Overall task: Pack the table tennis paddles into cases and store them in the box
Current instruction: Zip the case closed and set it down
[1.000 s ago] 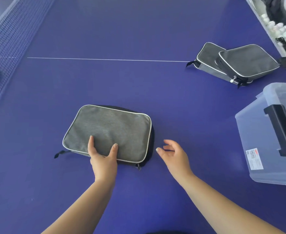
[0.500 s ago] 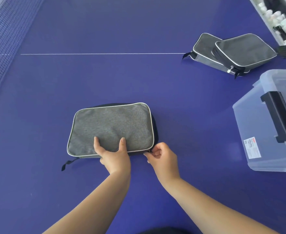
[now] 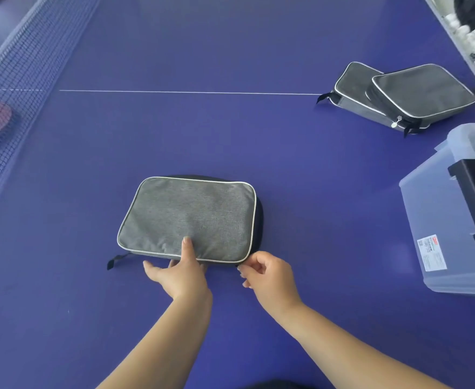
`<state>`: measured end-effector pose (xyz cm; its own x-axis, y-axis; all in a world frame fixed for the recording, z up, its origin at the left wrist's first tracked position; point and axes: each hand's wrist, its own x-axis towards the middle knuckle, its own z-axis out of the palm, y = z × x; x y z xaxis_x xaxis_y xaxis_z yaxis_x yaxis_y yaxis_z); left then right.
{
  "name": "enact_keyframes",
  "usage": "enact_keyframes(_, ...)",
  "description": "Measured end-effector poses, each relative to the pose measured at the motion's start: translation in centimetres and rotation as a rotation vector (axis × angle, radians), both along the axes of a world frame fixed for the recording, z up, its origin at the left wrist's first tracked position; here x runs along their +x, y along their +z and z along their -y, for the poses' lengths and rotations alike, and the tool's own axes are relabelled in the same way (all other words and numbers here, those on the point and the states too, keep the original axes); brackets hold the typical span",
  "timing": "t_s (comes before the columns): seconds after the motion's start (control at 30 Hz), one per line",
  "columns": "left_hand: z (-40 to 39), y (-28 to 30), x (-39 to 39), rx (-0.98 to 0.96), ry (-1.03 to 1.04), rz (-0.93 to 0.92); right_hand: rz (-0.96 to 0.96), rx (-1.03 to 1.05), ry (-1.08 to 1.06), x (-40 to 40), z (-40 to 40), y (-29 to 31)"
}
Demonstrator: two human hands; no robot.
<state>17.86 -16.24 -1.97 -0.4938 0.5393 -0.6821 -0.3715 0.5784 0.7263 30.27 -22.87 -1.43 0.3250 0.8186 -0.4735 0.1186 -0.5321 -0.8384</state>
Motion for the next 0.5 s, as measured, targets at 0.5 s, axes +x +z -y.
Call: enact_keyframes(0.5, -2.3, 0.5, -0.7, 0.122, 0.035, 0.039, -0.008, 0.039, 0.126, -1.4, 0.7, 0.7)
